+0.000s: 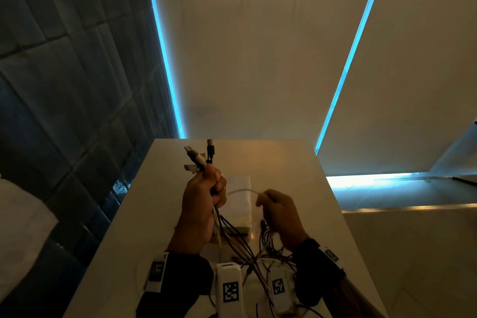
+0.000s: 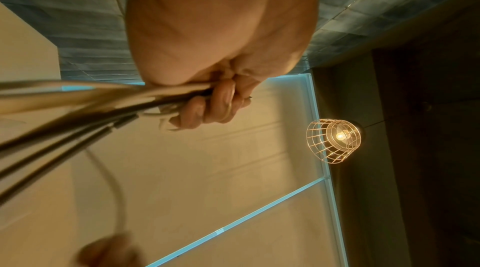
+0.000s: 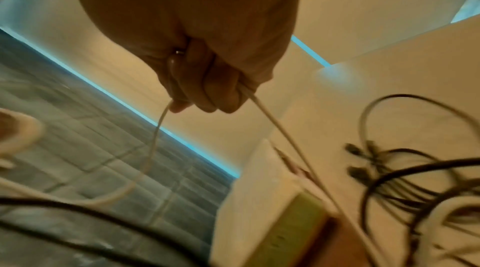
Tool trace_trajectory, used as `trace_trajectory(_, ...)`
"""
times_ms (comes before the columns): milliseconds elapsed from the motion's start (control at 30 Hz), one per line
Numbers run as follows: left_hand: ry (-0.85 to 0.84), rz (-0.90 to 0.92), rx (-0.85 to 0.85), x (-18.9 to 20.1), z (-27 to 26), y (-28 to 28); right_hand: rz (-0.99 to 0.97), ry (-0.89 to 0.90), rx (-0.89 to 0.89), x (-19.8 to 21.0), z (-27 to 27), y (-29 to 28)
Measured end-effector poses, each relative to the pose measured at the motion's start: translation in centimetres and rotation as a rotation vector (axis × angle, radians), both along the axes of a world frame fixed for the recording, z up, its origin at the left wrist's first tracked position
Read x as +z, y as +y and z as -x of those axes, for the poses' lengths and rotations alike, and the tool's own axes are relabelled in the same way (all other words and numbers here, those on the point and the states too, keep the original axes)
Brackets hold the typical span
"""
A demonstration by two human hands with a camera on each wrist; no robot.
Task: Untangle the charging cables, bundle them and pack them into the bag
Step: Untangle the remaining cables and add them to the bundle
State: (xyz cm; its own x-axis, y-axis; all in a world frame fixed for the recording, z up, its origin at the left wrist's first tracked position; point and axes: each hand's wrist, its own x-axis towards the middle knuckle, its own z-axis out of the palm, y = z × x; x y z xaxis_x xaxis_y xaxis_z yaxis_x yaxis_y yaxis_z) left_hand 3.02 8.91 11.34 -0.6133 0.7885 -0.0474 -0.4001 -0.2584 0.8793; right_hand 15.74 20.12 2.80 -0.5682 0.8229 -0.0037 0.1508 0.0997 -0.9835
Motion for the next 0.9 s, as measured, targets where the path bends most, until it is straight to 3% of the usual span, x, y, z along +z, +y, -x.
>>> trace_trajectory(133, -0.01, 0.096, 0.081, 0.0, -0.2, 0.2, -0.071, 0.201, 0.136, 5.6, 0.6, -2.2)
trace_trajectory(300, 0.013, 0.153, 0.069, 0.1, -0.2, 0.1, -0.096, 0.297, 0.259, 7.9, 0.6, -4.3)
trace_trajectory(533, -0.303, -0.112, -0.023, 1.0, 0.2, -0.4, -0.007, 0.238, 0.387, 4.8, 0.4, -4.3)
trace_trajectory(900, -0.133, -0.164, -0.019, 0.8, 0.4, -0.6, -0.019, 0.083, 0.309, 0.0, 0.7, -2.8)
